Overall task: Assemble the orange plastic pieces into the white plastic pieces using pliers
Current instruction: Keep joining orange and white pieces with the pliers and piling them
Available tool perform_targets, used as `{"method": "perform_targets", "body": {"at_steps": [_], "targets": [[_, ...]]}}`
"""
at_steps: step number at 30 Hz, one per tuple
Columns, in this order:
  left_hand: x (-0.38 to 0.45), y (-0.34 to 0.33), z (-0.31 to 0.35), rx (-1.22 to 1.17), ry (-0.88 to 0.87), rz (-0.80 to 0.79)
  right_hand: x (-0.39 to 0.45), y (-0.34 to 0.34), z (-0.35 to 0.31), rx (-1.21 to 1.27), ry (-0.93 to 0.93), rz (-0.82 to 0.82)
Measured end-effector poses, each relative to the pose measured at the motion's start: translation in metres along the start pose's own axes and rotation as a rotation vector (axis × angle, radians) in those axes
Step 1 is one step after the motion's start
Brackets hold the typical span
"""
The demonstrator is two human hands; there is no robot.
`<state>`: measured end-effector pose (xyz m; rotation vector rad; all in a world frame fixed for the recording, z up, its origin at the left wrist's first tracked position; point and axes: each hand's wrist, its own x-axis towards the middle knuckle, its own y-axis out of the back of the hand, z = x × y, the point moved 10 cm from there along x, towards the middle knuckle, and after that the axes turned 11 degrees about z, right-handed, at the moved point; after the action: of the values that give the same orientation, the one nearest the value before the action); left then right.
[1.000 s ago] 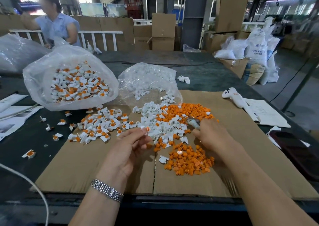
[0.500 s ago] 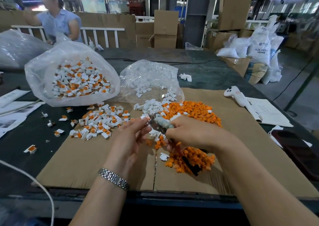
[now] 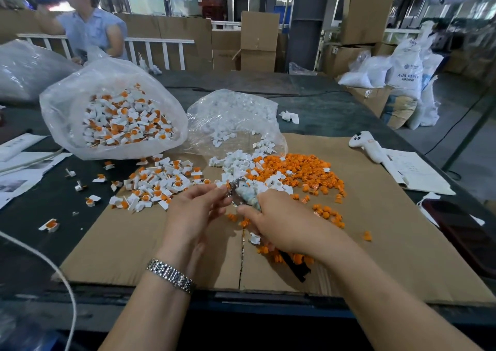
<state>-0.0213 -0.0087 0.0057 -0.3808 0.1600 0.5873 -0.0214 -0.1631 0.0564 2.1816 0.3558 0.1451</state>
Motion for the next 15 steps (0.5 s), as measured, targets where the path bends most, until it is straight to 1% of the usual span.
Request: {"method": "perform_targets", "body": {"at_steps": [4,6,8,9,12,14,15], "targets": [[-0.002,-0.001,0.001,-0.025,-0.006,0.003,0.002,-0.003,0.002,-0.046,-0.012,0.113],[-0.002,-0.003,0.003,-0.044,-0.017,-0.009,0.001,-0.005,0.002,0.028,-0.02,0.089],[0.0,-0.003,0.005,-0.062,-0.021,-0.021,0.0,-0.004,0.004,0.121,-0.036,0.025],[0.002,0.0,0.006,-0.069,-0.022,-0.018,0.001,0.0,0.006,0.122,-0.035,0.003],[0.013,0.02,0.011,-0.055,-0.038,0.069,0.011,0.023,0.023,0.018,-0.044,0.037],[0.023,0.04,0.013,-0.125,-0.014,0.163,0.02,0.041,0.045,-0.105,-0.079,0.106],[0.027,0.047,0.015,-0.174,-0.003,0.185,0.025,0.048,0.058,-0.192,-0.103,0.146]]}}
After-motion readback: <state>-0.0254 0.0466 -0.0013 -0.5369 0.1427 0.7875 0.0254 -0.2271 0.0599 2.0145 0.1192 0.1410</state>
